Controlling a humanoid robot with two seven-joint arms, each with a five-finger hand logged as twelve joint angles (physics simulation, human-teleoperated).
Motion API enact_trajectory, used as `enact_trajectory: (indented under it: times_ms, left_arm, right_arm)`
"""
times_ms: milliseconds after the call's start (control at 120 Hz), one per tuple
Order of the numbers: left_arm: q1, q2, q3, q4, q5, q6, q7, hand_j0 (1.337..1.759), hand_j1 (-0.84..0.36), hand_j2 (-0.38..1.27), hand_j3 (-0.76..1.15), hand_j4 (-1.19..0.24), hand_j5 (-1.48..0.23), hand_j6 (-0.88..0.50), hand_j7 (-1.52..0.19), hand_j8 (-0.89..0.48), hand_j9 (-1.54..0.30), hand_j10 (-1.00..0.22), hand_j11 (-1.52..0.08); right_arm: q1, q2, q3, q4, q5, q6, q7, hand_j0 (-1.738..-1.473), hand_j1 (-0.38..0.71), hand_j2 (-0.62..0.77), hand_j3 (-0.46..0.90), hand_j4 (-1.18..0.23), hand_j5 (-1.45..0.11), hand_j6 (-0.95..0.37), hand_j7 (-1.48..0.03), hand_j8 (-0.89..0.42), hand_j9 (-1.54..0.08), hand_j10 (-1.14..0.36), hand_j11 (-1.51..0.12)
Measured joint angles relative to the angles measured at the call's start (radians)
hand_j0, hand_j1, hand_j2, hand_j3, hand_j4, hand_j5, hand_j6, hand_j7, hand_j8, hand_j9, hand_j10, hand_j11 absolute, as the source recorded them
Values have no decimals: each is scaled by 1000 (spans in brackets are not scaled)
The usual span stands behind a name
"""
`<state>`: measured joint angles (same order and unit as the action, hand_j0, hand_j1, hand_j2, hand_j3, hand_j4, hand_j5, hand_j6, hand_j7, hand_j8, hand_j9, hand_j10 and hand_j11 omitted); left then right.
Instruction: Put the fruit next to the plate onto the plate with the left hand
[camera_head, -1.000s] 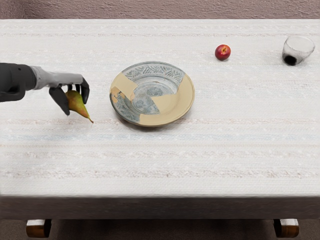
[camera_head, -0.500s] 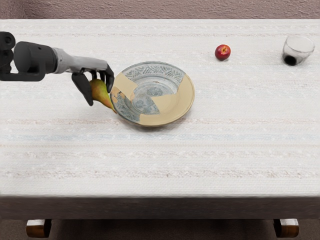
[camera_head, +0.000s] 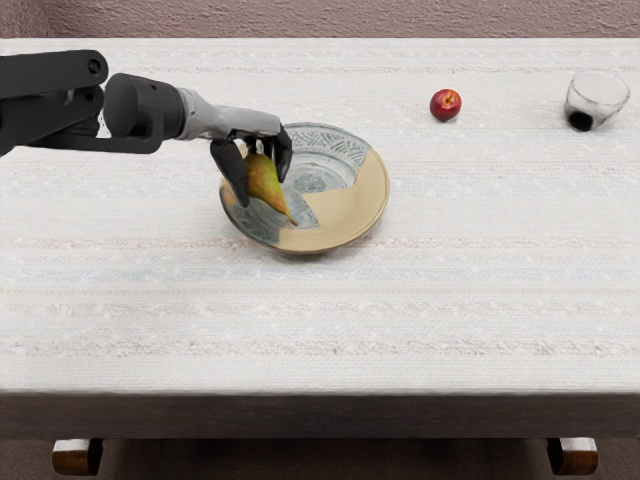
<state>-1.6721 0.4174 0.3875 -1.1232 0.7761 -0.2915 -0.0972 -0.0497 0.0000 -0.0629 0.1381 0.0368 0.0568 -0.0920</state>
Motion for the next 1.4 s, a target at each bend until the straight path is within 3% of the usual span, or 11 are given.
enact_trajectory:
  times_ms: [483,1033,1192,1400]
  left_arm:
    - [48,-139,-37,166,2,5,20,1652,-240,299,0,-683,-1026,-493,-986,-437,-1006,-687,-1036]
    - [90,-167,-30,185,-1,7,30,1654,-229,300,0,-716,-944,-533,-911,-472,-929,-713,-952]
    - [96,-177,-29,195,-5,39,31,1656,-221,235,0,-595,-779,-527,-761,-482,-772,-593,-783]
    - [103,-195,-29,216,-30,85,31,1657,-52,118,0,-377,-495,-353,-489,-336,-493,-376,-495]
  right_arm:
    - [0,0,0,0,0,0,0,-1658,-320,-5,0,-24,-31,-24,-31,-24,-31,-24,-31]
    - [0,0,0,0,0,0,0,-1658,-320,-5,0,-24,-31,-24,-31,-24,-31,-24,-31]
    - [0,0,0,0,0,0,0,-1658,-320,-5,0,-24,-31,-24,-31,-24,-31,-24,-31]
    - [0,0,0,0,0,0,0,-1658,-320,-5,0,-24,-31,-24,-31,-24,-31,-24,-31]
